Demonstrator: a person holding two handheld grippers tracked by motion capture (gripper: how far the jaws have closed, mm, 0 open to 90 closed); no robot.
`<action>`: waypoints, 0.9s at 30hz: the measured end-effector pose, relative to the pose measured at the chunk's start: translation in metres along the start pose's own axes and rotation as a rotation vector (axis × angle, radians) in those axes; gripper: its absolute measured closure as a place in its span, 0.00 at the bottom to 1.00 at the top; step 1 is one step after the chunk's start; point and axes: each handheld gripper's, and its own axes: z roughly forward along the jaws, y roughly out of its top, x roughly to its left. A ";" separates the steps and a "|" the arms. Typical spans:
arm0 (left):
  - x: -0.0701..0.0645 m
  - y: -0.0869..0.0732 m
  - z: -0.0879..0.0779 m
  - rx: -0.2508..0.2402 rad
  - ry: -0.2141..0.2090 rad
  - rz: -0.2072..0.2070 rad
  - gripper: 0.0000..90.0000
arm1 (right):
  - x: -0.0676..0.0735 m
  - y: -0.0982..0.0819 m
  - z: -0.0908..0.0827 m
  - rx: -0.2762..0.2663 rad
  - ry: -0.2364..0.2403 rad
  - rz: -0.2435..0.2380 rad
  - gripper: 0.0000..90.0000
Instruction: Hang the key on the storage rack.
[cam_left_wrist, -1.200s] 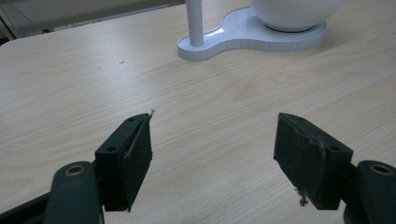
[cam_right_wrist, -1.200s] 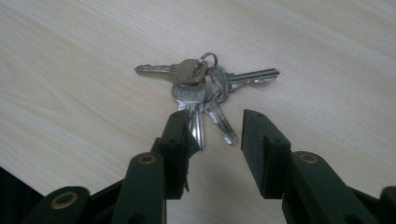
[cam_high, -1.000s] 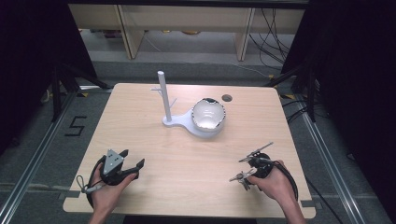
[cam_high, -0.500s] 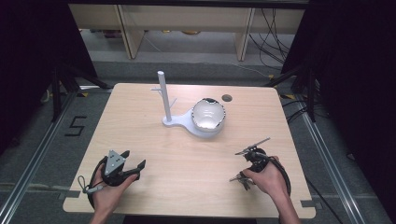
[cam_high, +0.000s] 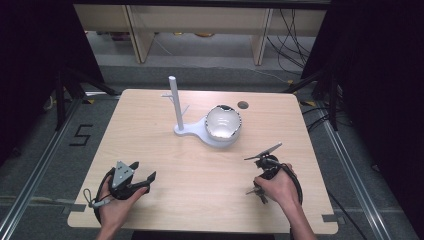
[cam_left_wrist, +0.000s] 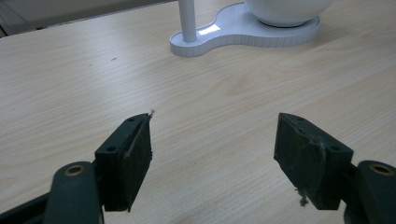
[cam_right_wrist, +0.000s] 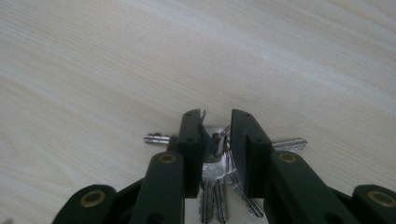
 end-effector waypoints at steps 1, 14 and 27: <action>0.000 0.000 0.000 0.000 0.000 0.000 0.30 | 0.000 0.000 0.000 0.000 0.000 0.000 0.83; 0.000 -0.001 0.000 0.004 0.006 -0.001 0.30 | -0.006 -0.020 -0.005 0.024 0.024 -0.005 0.65; 0.000 -0.001 0.000 0.002 -0.001 0.001 0.30 | 0.002 -0.020 0.007 0.114 0.002 -0.032 0.58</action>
